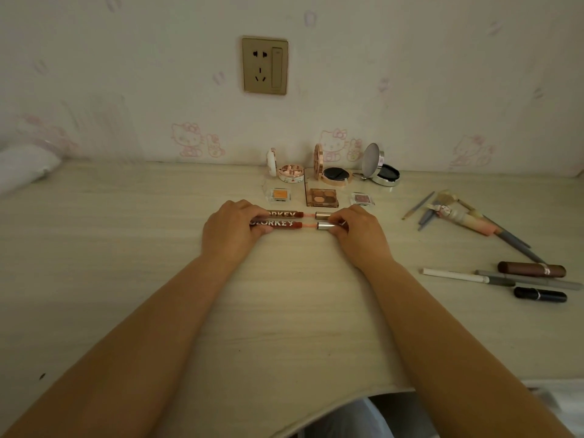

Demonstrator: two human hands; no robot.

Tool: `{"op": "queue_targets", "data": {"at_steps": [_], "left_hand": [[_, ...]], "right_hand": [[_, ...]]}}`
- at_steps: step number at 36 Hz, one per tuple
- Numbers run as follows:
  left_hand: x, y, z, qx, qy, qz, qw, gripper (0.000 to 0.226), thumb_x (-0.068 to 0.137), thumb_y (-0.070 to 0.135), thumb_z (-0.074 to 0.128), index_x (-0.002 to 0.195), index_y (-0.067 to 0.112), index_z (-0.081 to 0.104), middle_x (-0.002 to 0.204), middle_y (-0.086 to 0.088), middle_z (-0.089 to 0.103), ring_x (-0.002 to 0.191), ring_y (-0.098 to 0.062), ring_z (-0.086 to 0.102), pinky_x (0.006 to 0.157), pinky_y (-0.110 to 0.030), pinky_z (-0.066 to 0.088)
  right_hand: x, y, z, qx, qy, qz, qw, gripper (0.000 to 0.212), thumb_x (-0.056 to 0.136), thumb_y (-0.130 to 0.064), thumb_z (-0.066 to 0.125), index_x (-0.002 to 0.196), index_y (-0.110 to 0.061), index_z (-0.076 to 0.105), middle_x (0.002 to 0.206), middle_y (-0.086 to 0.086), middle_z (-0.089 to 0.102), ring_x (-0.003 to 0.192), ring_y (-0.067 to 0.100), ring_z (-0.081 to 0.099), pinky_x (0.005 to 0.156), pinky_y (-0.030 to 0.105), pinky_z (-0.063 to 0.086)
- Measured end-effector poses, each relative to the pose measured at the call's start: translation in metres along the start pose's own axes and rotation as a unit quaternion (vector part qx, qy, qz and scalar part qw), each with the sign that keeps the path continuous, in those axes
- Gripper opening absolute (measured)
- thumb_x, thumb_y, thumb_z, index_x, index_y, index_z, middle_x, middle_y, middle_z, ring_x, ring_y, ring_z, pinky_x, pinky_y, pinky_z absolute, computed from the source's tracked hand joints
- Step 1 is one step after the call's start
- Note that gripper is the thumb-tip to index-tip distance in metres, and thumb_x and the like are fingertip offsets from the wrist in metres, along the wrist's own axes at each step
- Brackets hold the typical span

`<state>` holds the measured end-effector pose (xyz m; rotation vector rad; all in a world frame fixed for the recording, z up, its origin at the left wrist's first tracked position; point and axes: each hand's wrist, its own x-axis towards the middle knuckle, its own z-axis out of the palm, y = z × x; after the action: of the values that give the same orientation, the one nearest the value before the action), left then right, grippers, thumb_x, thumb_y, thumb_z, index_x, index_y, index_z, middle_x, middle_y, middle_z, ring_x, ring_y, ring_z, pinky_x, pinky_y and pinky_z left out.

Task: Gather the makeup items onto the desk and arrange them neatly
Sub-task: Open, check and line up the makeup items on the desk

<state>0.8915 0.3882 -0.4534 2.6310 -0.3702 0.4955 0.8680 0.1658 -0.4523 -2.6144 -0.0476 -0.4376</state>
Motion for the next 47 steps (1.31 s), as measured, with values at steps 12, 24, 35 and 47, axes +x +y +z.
{"op": "queue_targets", "data": {"at_steps": [12, 24, 35, 47], "left_hand": [[-0.001, 0.032, 0.006, 0.077, 0.012, 0.133, 0.988, 0.036, 0.081, 0.041, 0.067, 0.109, 0.019, 0.068, 0.105, 0.0, 0.065, 0.097, -0.023, 0.056, 0.069, -0.033, 0.045], [0.003, 0.142, 0.053, 0.032, -0.006, 0.265, 0.964, 0.033, 0.076, 0.041, 0.072, 0.099, 0.017, 0.07, 0.094, -0.002, 0.068, 0.088, -0.025, 0.062, 0.063, -0.037, 0.049], [0.034, 0.228, 0.088, -0.009, -0.046, 0.238, 0.97, 0.029, 0.091, 0.036, 0.053, 0.117, 0.023, 0.058, 0.114, 0.003, 0.058, 0.106, -0.021, 0.049, 0.074, -0.032, 0.038], [0.068, 0.268, 0.125, 0.017, -0.126, 0.197, 0.972, 0.027, 0.094, 0.031, 0.048, 0.118, 0.026, 0.059, 0.119, -0.002, 0.057, 0.11, -0.025, 0.048, 0.082, -0.037, 0.041]], "right_hand": [[-0.011, 0.001, -0.009, 0.016, 0.009, 0.036, 0.999, 0.027, 0.09, -0.019, 0.059, 0.117, -0.013, 0.057, 0.118, 0.004, 0.053, 0.101, 0.019, 0.055, 0.087, 0.027, 0.043], [-0.032, 0.049, -0.055, -0.009, 0.072, 0.08, 0.994, 0.023, 0.092, -0.015, 0.055, 0.113, -0.01, 0.062, 0.114, 0.007, 0.057, 0.103, 0.021, 0.056, 0.087, 0.03, 0.044], [-0.031, 0.12, -0.108, -0.091, 0.109, 0.183, 0.973, 0.025, 0.094, -0.016, 0.049, 0.116, -0.011, 0.061, 0.12, 0.009, 0.055, 0.114, 0.026, 0.047, 0.09, 0.032, 0.04], [-0.018, 0.172, -0.128, -0.198, 0.051, 0.231, 0.951, 0.029, 0.095, -0.018, 0.042, 0.12, -0.013, 0.056, 0.119, 0.009, 0.05, 0.111, 0.026, 0.042, 0.086, 0.032, 0.041]]}}
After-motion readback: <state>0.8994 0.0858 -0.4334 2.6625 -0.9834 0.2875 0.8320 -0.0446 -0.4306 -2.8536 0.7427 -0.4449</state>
